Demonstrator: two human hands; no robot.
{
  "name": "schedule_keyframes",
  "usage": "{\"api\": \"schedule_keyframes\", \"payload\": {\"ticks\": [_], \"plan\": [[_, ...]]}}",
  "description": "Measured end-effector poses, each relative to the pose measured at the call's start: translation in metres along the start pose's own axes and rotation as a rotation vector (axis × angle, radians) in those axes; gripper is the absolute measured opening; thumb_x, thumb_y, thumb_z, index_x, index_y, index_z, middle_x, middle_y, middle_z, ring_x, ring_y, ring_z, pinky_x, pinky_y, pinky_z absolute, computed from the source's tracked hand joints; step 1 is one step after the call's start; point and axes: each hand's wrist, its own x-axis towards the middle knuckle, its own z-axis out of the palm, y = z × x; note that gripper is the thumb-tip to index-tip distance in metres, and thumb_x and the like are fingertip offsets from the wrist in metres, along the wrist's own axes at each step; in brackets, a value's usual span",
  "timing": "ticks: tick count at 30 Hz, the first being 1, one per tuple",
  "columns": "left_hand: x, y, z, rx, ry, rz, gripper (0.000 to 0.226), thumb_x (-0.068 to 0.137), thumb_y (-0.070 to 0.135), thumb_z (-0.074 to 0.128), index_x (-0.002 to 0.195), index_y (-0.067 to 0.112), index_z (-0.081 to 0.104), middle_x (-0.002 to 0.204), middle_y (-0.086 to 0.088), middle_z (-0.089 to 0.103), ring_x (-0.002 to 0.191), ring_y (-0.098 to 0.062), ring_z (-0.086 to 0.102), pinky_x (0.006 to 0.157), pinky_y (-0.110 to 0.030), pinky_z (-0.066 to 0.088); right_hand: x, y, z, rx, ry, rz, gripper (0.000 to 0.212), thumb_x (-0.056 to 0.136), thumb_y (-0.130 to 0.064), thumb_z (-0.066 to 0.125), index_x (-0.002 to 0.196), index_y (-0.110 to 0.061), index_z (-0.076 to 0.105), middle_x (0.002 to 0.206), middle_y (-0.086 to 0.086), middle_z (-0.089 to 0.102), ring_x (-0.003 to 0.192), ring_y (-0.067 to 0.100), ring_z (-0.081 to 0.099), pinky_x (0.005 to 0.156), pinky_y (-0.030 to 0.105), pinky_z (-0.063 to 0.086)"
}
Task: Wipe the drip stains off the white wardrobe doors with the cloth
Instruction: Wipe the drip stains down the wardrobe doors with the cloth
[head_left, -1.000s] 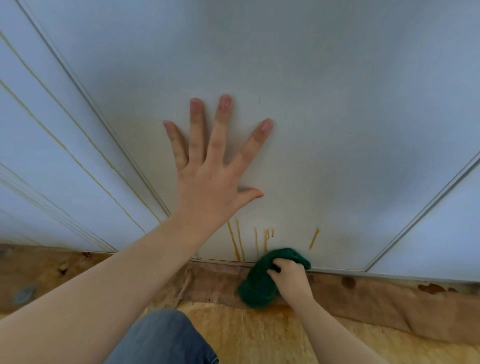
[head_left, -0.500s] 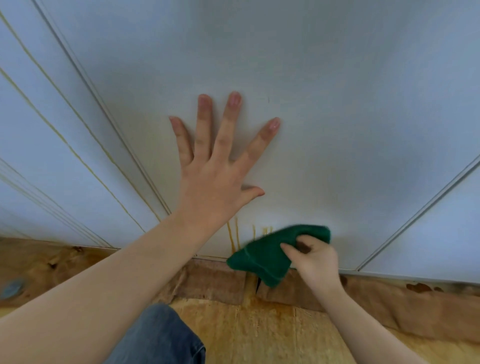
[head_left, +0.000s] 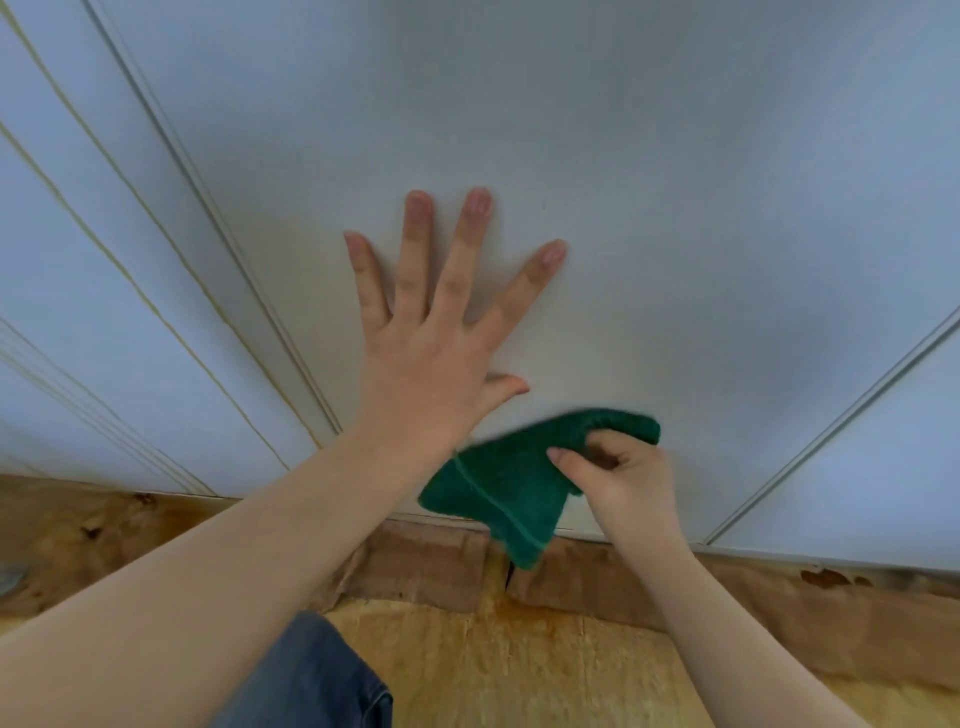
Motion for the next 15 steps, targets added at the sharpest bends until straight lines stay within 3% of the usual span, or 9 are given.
{"api": "schedule_keyframes", "payload": {"ticks": [2,4,7,9,12,15], "plan": [[0.000,0.002,-0.001,-0.012,-0.003,0.004,0.122,0.050,0.067,0.071,0.146,0.032,0.004,0.146,-0.015,0.010,0.130,-0.049,0.010,0.104,-0.069,0.007,0.001,-0.003,0.002,0.059,-0.041,-0.025,0.022,0.079,-0.008,0.072,0.069,-0.026,0.065,0.064,-0.018,0.066,0.065,-0.006,0.061,0.057,0.009,0.046],[-0.001,0.001,0.000,0.006,-0.003,-0.001,0.122,0.050,0.067,0.070,0.147,0.033,0.004,0.147,-0.016,0.009,0.131,-0.049,0.011,0.104,-0.069,0.008,-0.002,0.013,0.003,-0.022,-0.133,0.056,0.020,0.080,-0.007,0.071,0.074,-0.026,0.067,0.069,-0.021,0.068,0.073,-0.005,0.063,0.063,0.009,0.048],[-0.003,0.001,0.001,0.014,-0.015,0.006,0.124,0.050,0.066,0.070,0.148,0.032,0.002,0.148,-0.018,0.007,0.133,-0.048,0.009,0.104,-0.068,0.007,-0.008,0.053,0.003,-0.286,-0.214,0.282,0.014,0.083,-0.009,0.068,0.097,-0.011,0.072,0.095,-0.003,0.070,0.094,0.016,0.065,0.083,0.022,0.050],[-0.004,-0.002,-0.002,-0.026,-0.016,0.032,0.126,0.050,0.065,0.071,0.148,0.028,0.000,0.148,-0.019,0.007,0.134,-0.047,0.009,0.106,-0.067,0.007,-0.008,0.061,0.003,-0.429,-0.214,0.346,0.023,0.085,-0.014,0.066,0.107,-0.006,0.069,0.103,0.004,0.069,0.089,0.016,0.061,0.082,0.022,0.046],[-0.014,-0.019,-0.010,-0.076,-0.031,0.037,0.125,0.058,0.066,0.065,0.149,0.022,-0.010,0.149,-0.019,0.006,0.139,-0.042,0.004,0.111,-0.059,0.007,-0.005,0.044,0.014,-0.474,-0.189,0.248,0.013,0.085,-0.020,0.066,0.091,-0.010,0.072,0.087,0.004,0.071,0.079,0.018,0.063,0.077,0.032,0.053],[-0.031,-0.043,-0.006,-0.043,-0.037,-0.038,0.117,0.066,0.067,0.057,0.149,0.020,-0.010,0.150,-0.019,0.004,0.143,-0.029,-0.015,0.114,-0.054,0.003,-0.003,0.012,0.031,-0.346,-0.141,0.075,0.017,0.084,-0.023,0.067,0.078,-0.008,0.071,0.075,0.003,0.070,0.072,0.017,0.064,0.069,0.034,0.053]]}}
